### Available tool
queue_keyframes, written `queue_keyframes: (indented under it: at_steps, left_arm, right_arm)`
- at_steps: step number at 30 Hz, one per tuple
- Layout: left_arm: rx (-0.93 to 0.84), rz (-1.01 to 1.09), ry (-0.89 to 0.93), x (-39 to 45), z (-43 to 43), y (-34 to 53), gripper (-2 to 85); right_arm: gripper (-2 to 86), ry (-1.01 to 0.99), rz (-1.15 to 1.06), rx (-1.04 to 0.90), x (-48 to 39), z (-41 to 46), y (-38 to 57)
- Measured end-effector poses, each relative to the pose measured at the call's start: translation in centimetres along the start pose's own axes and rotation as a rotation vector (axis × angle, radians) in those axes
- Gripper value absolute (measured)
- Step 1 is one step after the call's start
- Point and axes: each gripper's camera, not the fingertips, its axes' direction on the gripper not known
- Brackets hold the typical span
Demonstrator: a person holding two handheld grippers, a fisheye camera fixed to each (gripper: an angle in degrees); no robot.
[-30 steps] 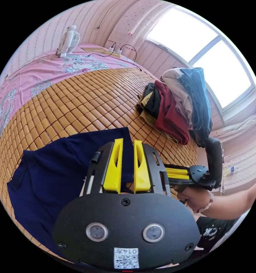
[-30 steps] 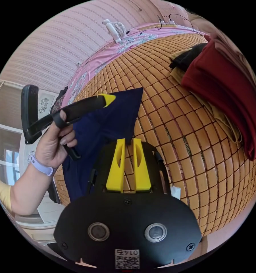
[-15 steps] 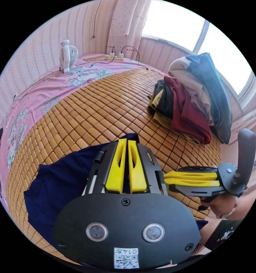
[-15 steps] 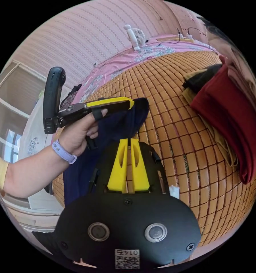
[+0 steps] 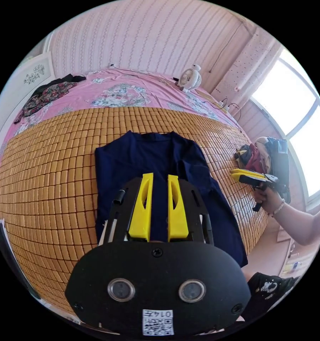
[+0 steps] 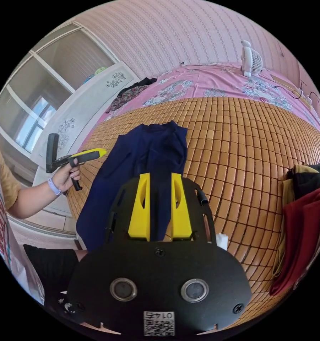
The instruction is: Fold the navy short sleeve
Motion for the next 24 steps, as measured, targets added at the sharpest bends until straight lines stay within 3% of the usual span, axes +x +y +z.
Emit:
queue_keyframes:
  at_steps: [4,9,11,15,24]
  left_arm:
    - [-0.030,-0.045,0.027,-4.9,0.5,-0.4,7.1]
    - [-0.105,-0.004,0.158,-4.8,3.2,-0.4,7.1]
    - [-0.108,0.021,0.222,-3.3,4.1,-0.1,7.1]
    - [-0.111,0.077,0.332,1.0,6.5,-0.1,7.3]
    - [-0.156,0.185,0.235,5.8,13.3,-4.7,6.9]
  right_arm:
    - [8.6,0.120,-0.008,-0.034,-1.1,3.9,-6.1]
    - [7.4,0.311,-0.058,-0.091,-2.9,8.6,-11.2]
    - [3.7,0.305,-0.027,-0.158,-2.2,9.7,-12.5]
    - [0.2,0.306,0.177,-0.114,1.1,6.9,-14.0]
    - [-0.1,0.315,0.149,-0.179,2.6,8.0,-15.8]
